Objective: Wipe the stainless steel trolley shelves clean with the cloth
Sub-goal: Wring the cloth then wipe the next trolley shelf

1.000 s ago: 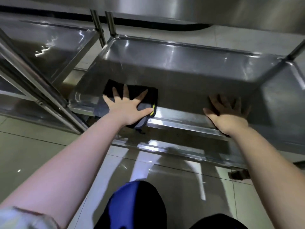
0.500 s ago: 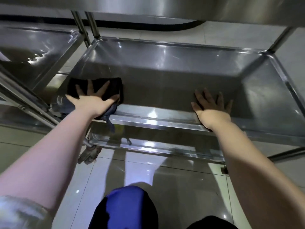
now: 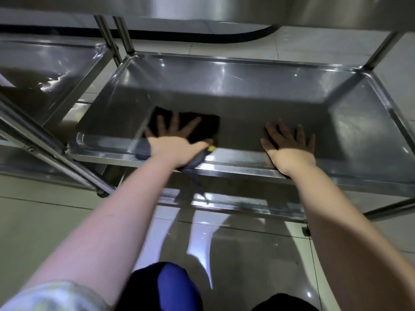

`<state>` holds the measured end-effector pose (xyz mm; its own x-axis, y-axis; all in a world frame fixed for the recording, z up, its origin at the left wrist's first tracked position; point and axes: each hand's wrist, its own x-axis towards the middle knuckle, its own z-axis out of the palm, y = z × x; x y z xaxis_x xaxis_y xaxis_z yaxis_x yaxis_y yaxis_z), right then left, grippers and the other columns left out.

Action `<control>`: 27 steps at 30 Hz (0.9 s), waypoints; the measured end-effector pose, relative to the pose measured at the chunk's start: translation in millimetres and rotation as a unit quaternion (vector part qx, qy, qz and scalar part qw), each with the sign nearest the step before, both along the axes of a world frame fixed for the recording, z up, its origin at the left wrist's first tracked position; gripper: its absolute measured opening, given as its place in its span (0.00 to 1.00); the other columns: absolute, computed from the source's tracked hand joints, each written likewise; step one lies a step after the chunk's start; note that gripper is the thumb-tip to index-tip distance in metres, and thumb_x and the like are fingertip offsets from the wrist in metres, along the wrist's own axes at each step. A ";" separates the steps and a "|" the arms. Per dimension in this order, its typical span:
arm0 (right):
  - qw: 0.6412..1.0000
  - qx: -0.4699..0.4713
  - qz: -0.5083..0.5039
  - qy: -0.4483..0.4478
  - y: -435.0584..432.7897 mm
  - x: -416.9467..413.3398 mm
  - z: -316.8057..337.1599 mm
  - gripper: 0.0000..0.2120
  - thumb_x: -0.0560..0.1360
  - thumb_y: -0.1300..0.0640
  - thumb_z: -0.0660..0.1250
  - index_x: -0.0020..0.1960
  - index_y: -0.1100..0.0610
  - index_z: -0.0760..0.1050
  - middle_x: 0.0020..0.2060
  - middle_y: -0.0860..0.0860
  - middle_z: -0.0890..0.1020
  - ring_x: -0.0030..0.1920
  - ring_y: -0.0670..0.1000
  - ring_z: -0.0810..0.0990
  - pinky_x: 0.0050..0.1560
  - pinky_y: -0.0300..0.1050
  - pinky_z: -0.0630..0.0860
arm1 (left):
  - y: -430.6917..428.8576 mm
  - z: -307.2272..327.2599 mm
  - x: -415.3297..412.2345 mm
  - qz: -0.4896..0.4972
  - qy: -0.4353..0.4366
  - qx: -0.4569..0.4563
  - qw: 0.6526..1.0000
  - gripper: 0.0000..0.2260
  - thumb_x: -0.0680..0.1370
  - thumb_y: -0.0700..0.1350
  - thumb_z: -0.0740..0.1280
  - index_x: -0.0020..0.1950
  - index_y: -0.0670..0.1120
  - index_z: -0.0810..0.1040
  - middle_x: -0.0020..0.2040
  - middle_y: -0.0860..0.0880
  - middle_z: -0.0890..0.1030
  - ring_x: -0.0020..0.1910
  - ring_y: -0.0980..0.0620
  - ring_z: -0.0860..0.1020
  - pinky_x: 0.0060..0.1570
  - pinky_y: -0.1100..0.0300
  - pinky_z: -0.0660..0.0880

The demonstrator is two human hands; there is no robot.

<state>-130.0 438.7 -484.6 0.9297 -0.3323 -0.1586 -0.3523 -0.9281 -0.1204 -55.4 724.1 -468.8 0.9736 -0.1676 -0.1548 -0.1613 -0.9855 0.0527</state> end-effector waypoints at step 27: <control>0.989 0.130 -0.049 -0.045 45.1 25.2 29.6 0.23 0.75 0.39 0.65 0.67 0.45 0.71 0.71 0.52 0.69 0.74 0.59 0.60 0.72 0.67 0.48 | -61.1 27.3 0.8 -0.018 -0.058 -0.067 0.996 0.19 0.82 0.53 0.59 0.72 0.50 0.69 0.73 0.46 0.68 0.71 0.42 0.62 0.64 0.48 0.61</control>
